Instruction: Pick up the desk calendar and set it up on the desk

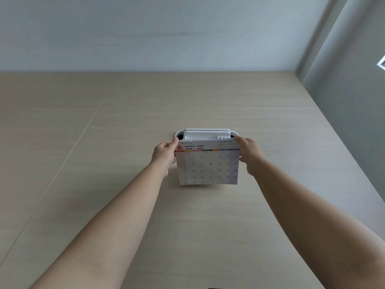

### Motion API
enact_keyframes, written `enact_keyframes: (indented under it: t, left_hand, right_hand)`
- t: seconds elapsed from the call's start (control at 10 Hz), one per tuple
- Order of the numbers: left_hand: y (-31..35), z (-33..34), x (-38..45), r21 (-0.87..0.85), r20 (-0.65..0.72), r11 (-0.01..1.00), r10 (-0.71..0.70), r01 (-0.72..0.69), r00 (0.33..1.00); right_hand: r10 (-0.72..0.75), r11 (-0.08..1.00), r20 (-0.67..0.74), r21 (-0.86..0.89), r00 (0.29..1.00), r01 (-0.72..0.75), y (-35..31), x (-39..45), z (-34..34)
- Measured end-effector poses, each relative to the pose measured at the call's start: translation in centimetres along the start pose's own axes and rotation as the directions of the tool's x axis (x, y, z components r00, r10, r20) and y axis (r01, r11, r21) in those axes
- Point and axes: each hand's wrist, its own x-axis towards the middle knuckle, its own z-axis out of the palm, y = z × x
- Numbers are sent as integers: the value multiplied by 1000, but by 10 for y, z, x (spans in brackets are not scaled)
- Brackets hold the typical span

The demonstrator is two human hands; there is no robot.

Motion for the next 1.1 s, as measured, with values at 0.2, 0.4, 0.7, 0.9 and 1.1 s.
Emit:
enact_keyframes:
  t: [0.2, 0.4, 0.7, 0.9, 1.1]
  left_hand:
    - [23, 13, 40, 34, -29, 999, 21, -20, 999]
    - [27, 26, 64, 27, -24, 1000, 9, -8, 1000]
    - [29, 40, 71, -44, -65, 999, -18, 15, 998]
    - [33, 41, 72, -8, -62, 1000, -9, 8, 998]
    - [33, 35, 67, 109, 19, 994, 17, -19, 1000]
  right_hand:
    - [24, 1000, -32, 5, 999, -24, -22, 43, 5]
    - [54, 996, -69, 74, 996, -49, -18, 66, 9]
    - [30, 990, -83, 137, 996, -19, -15, 81, 7]
    - [22, 991, -50, 136, 999, -15, -19, 78, 8]
    - [53, 997, -8, 56, 999, -52, -28, 59, 2]
